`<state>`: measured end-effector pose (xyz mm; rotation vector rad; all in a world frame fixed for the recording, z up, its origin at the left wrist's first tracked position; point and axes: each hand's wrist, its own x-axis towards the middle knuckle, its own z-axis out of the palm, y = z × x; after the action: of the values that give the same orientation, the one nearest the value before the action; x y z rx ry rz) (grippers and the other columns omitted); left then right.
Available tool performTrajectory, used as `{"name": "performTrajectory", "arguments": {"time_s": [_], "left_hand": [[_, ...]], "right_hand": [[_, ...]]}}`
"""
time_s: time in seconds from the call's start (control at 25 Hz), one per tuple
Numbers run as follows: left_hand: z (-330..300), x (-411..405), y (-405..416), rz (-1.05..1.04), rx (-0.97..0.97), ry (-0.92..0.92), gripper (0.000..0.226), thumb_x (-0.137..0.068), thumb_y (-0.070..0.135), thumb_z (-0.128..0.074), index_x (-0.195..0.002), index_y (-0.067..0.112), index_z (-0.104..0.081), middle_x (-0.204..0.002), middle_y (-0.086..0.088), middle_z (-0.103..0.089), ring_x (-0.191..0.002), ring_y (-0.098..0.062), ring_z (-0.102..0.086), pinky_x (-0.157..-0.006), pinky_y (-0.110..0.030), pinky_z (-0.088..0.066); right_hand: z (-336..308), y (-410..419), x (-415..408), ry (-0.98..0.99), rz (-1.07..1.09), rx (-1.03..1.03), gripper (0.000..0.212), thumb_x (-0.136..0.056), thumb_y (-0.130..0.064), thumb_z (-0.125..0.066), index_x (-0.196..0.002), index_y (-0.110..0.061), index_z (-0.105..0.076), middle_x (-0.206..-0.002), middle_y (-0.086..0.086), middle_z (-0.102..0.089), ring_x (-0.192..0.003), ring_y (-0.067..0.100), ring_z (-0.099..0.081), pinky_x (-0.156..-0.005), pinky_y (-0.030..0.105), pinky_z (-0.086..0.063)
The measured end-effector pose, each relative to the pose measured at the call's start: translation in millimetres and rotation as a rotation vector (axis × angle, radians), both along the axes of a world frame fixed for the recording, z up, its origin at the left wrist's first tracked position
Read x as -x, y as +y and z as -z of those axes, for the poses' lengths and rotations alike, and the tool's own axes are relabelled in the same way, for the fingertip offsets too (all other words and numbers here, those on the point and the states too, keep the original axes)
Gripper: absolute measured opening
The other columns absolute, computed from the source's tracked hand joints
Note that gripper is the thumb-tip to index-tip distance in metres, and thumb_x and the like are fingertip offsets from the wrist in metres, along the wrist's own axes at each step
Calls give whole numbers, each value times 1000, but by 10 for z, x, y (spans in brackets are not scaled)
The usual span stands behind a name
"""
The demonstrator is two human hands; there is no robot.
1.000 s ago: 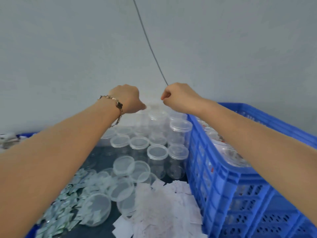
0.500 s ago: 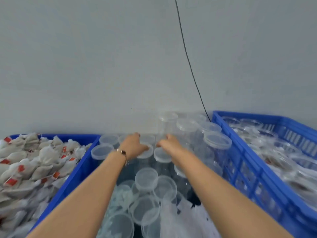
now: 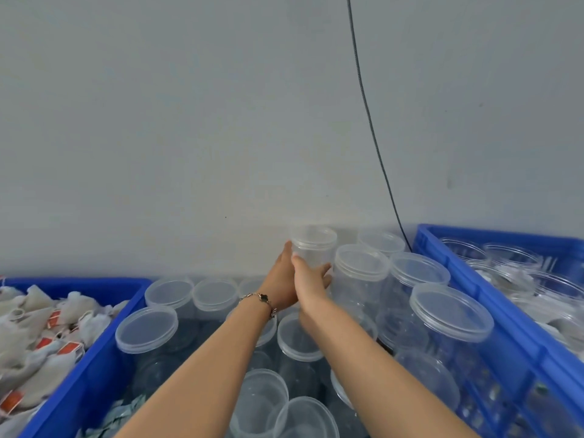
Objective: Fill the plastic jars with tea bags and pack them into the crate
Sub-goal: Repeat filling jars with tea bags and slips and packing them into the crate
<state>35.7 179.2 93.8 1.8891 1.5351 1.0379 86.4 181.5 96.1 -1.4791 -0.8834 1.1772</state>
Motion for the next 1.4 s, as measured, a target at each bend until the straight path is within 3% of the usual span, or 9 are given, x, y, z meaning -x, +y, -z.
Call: {"name": "performTrajectory", "arguments": {"time_s": [0.2,0.4,0.6,0.72,0.84,0.96,1.16,1.32,1.4], "left_hand": [[-132,54,-303,-61,-89,-178,62,-86,16,-65,-138,7,-33,-131,-3,-51,-127,-26,-46,-105,-34,-37],[-153,192,-1155,-340,-153,-165,92,-85,30,-66,-152,14,-6,-146,-7,-33,-131,-22,-39,-93,-23,-33],[83,134,-2157,-398,-99,-354,84,-65,34,-82,-133,24,-33,-118,8,-28,-99,2,-43,-79,-14,-34],[376,42,-2757,-370,-71,-384,87,-55,45,-85,-120,34,-28,-119,16,-36,-98,12,-42,-73,-9,-35],[738,14,-3289,-368,-71,-342,95,-51,46,-87,-124,33,-27,-123,15,-41,-114,0,-45,-90,-19,-42],[1044,-24,-3660,-335,-52,-211,107,-52,34,-89,-139,21,-29,-127,11,-35,-116,4,-34,-100,-24,-38],[1232,-54,-3856,-333,19,-309,87,-48,39,-90,-119,29,-41,-119,14,-47,-106,-2,-54,-82,-24,-53],[1321,-37,-3893,-340,31,-273,99,-48,41,-87,-130,24,-35,-106,50,-34,-89,14,-55,-72,-16,-49],[1346,1,-3885,-313,32,-263,98,-45,43,-85,-127,27,-34,-115,35,-44,-93,7,-58,-73,-23,-53]], "right_hand": [[-160,-285,8,-36,-154,-41,85,-94,-48,-45,-150,-11,7,-158,11,2,-145,29,-5,-115,42,-8],[-343,-1382,-111,-173,-331,-263,62,-98,-36,-39,-150,-14,-13,-154,6,-22,-140,22,-26,-113,35,-25],[-162,-2534,-415,-223,-530,-298,12,-100,-32,-36,-108,-28,-45,-107,-17,-51,-105,3,-47,-78,12,-36],[136,-3061,-656,-227,-605,-204,16,-98,-40,-38,-110,-33,-46,-113,-14,-52,-104,0,-49,-84,20,-39],[279,-3355,-944,-297,-644,-129,42,-94,-47,-42,-133,-31,-36,-128,-14,-46,-115,4,-47,-93,25,-37],[257,-3381,-1089,-519,-649,-150,61,-89,-48,-51,-144,-29,-30,-140,-8,-43,-120,7,-45,-91,24,-35],[229,-3408,-799,-1155,-855,-306,85,-78,-75,-39,-148,-30,-22,-151,0,-31,-136,23,-34,-100,39,-35],[335,-3471,-477,-1563,-846,-366,91,-72,-84,-37,-135,-19,-40,-111,7,-60,-106,30,-56,-65,34,-35],[352,-3485,-377,-1587,-780,-468,75,-74,-79,-41,-111,-14,-53,-82,2,-52,-87,27,-58,-55,31,-27]]}}
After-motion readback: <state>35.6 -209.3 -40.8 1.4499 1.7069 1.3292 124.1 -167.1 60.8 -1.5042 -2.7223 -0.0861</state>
